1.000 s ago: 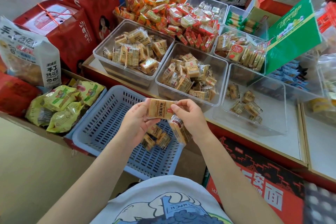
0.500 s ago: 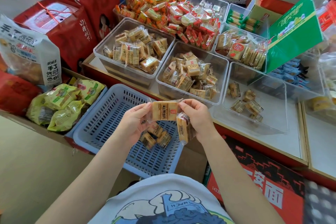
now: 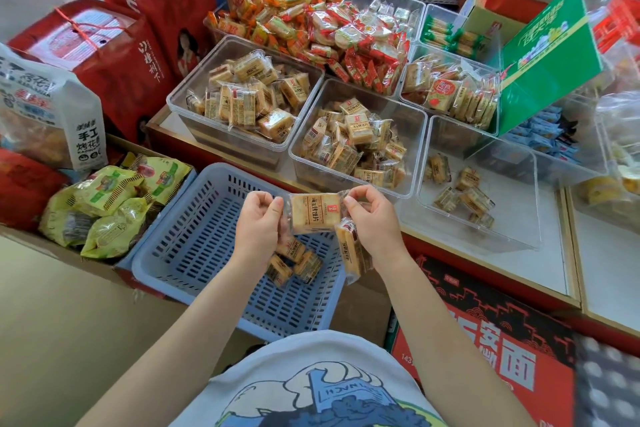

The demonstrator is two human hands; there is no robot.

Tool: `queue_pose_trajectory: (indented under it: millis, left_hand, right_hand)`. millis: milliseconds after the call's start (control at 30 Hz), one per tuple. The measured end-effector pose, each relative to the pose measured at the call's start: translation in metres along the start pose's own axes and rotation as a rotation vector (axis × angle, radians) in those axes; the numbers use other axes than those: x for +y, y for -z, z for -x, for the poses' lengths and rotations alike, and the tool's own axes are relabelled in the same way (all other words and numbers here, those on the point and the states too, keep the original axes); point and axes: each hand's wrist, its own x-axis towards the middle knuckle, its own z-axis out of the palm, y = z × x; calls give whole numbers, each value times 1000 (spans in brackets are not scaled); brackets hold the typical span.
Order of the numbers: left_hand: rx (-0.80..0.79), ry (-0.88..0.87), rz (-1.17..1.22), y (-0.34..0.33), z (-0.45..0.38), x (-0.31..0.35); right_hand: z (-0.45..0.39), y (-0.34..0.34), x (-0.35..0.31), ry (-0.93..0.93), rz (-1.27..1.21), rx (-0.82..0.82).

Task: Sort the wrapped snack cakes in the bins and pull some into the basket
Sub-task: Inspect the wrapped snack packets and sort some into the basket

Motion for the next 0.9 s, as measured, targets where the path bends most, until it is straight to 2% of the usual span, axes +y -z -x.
queue_pose_trajectory:
  millis: [100, 200, 233, 300, 367, 400, 500, 667, 800, 900]
  left_hand:
    - [4, -7, 19, 9, -7, 0]
    - [-14, -106, -150, 12, -13, 3]
    - [-71, -152, -271, 11, -15, 6]
    - [-303, -176, -513, 7, -17, 14]
    - [-556, -98, -647, -1, -16, 23]
    - [-621, -53, -645, -4, -18, 22]
    - [-559, -14, -601, -10, -24, 21]
    - [-527, 76, -423, -26, -29, 16]
    - [-529, 160, -252, -47, -30, 12]
    - [-565, 124, -320, -64, -31, 11]
  right_hand:
    - [-4, 14, -1, 43, 42, -36]
    - [-10, 24, -2, 95, 112, -138]
    - [-10, 24, -3, 106, 132, -178]
    - [-11, 21, -6, 134, 149, -260]
    - [-12, 18, -8, 161, 153, -312]
    - [-13, 18, -8, 167, 163, -316]
    - [-18, 17, -6, 148, 192, -238]
    - [-30, 16, -1, 2, 113, 20]
    - [-43, 18, -4, -88, 47, 106]
    - [-55, 14, -7, -180, -80, 127]
